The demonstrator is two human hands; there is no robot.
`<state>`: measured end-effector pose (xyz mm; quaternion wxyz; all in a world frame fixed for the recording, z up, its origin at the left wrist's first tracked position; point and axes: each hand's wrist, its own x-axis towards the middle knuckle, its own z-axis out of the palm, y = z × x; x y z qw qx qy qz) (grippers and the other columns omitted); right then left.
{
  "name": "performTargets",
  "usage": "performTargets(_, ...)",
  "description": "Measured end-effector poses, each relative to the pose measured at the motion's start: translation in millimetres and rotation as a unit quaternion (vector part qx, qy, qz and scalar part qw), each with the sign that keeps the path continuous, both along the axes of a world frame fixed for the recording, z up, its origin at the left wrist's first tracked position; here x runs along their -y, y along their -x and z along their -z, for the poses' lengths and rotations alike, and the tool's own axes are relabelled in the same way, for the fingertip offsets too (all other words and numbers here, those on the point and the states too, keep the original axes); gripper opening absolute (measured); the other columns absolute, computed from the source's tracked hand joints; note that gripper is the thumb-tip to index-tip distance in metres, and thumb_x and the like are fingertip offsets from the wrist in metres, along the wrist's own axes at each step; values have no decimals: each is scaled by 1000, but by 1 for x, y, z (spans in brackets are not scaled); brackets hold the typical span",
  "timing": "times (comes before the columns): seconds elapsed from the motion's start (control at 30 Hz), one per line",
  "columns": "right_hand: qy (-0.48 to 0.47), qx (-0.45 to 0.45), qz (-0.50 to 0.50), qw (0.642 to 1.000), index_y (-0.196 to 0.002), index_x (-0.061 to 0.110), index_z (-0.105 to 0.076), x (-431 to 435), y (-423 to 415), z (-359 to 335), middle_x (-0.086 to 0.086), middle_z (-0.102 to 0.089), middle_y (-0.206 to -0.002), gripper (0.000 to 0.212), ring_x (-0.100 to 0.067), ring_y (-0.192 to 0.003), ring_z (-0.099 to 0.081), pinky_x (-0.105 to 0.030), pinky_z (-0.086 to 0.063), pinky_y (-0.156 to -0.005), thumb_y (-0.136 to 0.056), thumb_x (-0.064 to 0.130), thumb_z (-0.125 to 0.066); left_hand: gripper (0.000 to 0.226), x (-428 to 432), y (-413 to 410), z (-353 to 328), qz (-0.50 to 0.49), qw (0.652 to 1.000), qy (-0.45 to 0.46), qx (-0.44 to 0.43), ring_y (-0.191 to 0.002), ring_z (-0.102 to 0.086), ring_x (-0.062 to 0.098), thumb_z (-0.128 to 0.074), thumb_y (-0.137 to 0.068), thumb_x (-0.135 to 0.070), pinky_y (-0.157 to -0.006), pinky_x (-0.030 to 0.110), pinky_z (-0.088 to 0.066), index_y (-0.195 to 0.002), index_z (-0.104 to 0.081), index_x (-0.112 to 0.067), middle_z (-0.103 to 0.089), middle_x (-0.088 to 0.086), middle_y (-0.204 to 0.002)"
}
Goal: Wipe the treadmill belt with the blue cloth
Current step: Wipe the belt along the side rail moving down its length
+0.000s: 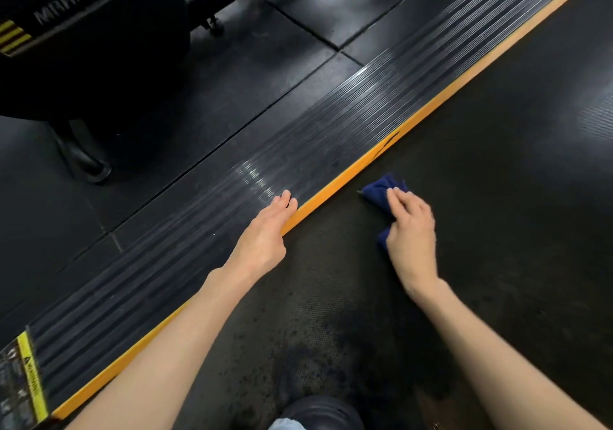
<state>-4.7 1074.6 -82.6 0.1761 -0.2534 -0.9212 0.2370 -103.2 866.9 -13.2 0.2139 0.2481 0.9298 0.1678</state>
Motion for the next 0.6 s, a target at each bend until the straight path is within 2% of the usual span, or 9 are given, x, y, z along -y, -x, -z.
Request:
performTargets(0.03, 9, -11, -17, 1000, -120, -1, -61, 19, -2, 0, -18, -61, -118, 57, -33, -107, -53, -38, -38, -100, -66, -6, -43, 72, -2, -2, -1, -5, 1000, 5, -3, -144, -6, 11, -42, -89, 13, -113, 23, -10, -148, -17, -19, -5, -8, -156)
performTargets(0.1, 2, -2, -140, 990, -122, 2, -60, 65, -19, 4, -14, -61, -121, 59, -29, -108, -55, -31, -32, -102, -66, -3, -41, 71, -6, -5, -2, -14, 1000, 2, -14, -144, -8, 12, -42, -88, 13, -114, 25, -14, -148, -19, -19, -7, -7, -157)
performTargets(0.2, -40, 13, -325, 945, -126, 13, -59, 98, -52, 7, -4, -58, -128, 65, -21, -117, -53, -30, -30, -107, -64, -3, -63, 71, -8, -6, -3, -36, 999, -5, -17, -143, -10, 11, -44, -86, 14, -113, 26, -18, -146, -24, -19, -12, -6, -156)
performTargets(0.27, -75, 4, -422, 903, -126, 13, -59, 74, -50, 11, -3, -58, -129, 56, -20, -118, -50, -30, -32, -105, -71, 3, -54, 72, -9, -6, -5, -39, 999, -3, -18, -143, -12, 11, -44, -86, 14, -113, 26, -19, -146, -25, -20, -14, -7, -156)
performTargets(0.3, -82, 19, -440, 894, -125, 12, -60, 57, -44, 12, -4, -59, -128, 53, -20, -118, -50, -31, -34, -103, -74, 6, -47, 72, -9, -6, -5, -40, 999, -6, -19, -143, -12, 11, -44, -86, 14, -113, 25, -18, -146, -26, -20, -15, -7, -155)
performTargets(0.37, -77, 13, -383, 921, -120, 9, -64, 14, -31, 13, -7, -63, -122, 50, -26, -114, -54, -32, -36, -100, -76, 9, -41, 72, -9, -7, -6, -49, 999, -8, -13, -143, -12, 11, -43, -86, 15, -113, 26, -16, -146, -26, -21, -14, -8, -155)
performTargets(0.47, -55, 1, -181, 982, -115, 3, -65, -34, -20, 5, -13, -65, -116, 51, -36, -104, -60, -38, -43, -97, -74, 10, -36, 72, -10, -9, -6, -58, 998, -3, -1, -143, -11, 11, -44, -87, 14, -114, 29, -15, -147, -24, -21, -13, -8, -156)
performTargets(0.53, -20, 4, -80, 997, -111, -1, -66, -26, -14, -5, -17, -66, -110, 55, -38, -98, -61, -40, -45, -93, -68, 12, -34, 71, -15, -9, -6, -65, 998, 6, 0, -143, -11, 13, -44, -87, 13, -115, 32, -15, -147, -23, -20, -12, -8, -156)
performTargets(0.6, 10, -23, -97, 995, -109, -2, -67, 9, -21, -9, -18, -67, -108, 53, -35, -98, -60, -34, -45, -91, -65, 8, -39, 67, -22, -10, -8, -80, 997, 15, -4, -143, -13, 16, -46, -88, 9, -116, 36, -18, -146, -25, -17, -13, -4, -156)
